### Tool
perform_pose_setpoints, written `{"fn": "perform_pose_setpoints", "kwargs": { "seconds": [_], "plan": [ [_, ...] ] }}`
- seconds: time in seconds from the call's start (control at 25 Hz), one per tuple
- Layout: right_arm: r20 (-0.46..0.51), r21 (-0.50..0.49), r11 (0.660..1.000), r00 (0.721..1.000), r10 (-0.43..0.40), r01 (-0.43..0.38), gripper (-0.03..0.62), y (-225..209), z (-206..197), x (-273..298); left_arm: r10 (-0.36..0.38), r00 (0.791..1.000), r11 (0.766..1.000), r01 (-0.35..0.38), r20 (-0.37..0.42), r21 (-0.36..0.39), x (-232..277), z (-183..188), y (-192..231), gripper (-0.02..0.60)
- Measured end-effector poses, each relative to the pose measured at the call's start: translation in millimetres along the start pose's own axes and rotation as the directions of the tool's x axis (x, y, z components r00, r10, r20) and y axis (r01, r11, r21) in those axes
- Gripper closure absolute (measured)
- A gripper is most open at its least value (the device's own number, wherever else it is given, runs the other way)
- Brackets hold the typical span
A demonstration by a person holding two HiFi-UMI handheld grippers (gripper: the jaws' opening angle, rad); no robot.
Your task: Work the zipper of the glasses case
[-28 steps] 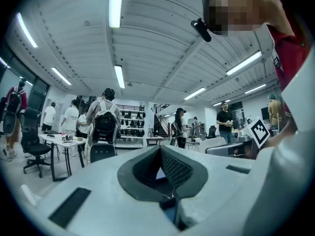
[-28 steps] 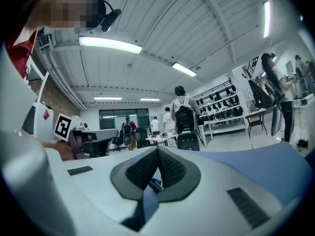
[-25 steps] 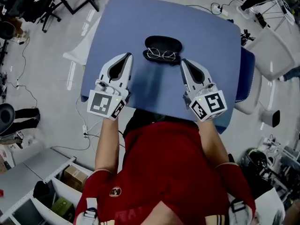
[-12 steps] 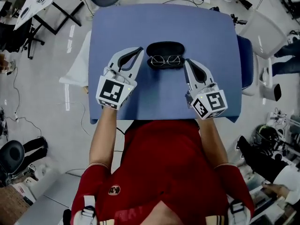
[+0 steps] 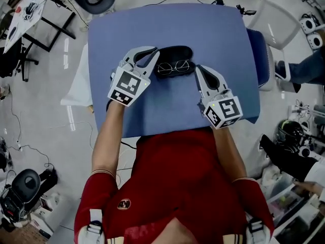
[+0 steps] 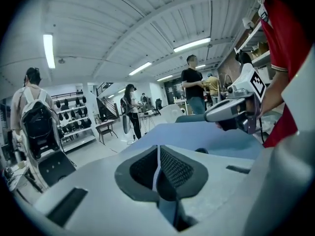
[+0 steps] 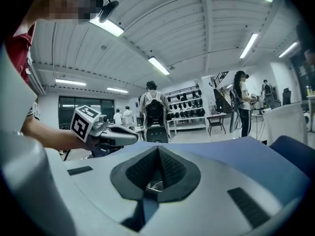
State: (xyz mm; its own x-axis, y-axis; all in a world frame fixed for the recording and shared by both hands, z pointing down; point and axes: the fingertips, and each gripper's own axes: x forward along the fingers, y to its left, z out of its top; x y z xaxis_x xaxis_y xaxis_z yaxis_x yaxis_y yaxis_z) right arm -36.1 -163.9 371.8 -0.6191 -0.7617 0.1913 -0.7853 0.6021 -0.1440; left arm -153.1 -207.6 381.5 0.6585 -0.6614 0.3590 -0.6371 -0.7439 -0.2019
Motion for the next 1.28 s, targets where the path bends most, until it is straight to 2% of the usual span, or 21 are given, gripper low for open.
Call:
{"fn": "perform_pose_setpoints", "kwargs": {
  "seconds": [0.2, 0.36, 0.76, 0.88, 1.08, 1.28],
  "plan": [
    [-0.019, -0.001, 1.000, 1.000, 0.010, -0.010, 0.595, -8, -4, -2, -0.061, 0.995, 0.997, 0.063, -0.083, 0.032, 27, -11, -4, 0.570],
    [-0.032, -0.001, 1.000, 0.999, 0.025, -0.025, 0.595, -10, -6, -4, -0.119, 0.982, 0.990, 0.129, -0.150, 0.062, 48, -23, -9, 0.521],
    [-0.052, 0.007, 1.000, 0.999, 0.009, -0.008, 0.595, -31, -14, -12, -0.235, 0.914, 0.958, 0.275, -0.331, 0.078, 90, -58, -21, 0.483],
    [-0.054, 0.011, 1.000, 0.999, 0.003, -0.003, 0.595, -37, -18, -13, -0.248, 0.894, 0.950, 0.300, -0.374, 0.087, 99, -71, -24, 0.483],
    [-0.065, 0.016, 1.000, 0.998, 0.005, -0.004, 0.595, -39, -20, -11, -0.249, 0.873, 0.944, 0.316, -0.419, 0.098, 107, -80, -20, 0.483],
    [-0.067, 0.024, 1.000, 0.998, 0.007, -0.006, 0.595, -48, -25, -13, -0.247, 0.869, 0.940, 0.323, -0.428, 0.113, 110, -78, -25, 0.507]
  ]
}}
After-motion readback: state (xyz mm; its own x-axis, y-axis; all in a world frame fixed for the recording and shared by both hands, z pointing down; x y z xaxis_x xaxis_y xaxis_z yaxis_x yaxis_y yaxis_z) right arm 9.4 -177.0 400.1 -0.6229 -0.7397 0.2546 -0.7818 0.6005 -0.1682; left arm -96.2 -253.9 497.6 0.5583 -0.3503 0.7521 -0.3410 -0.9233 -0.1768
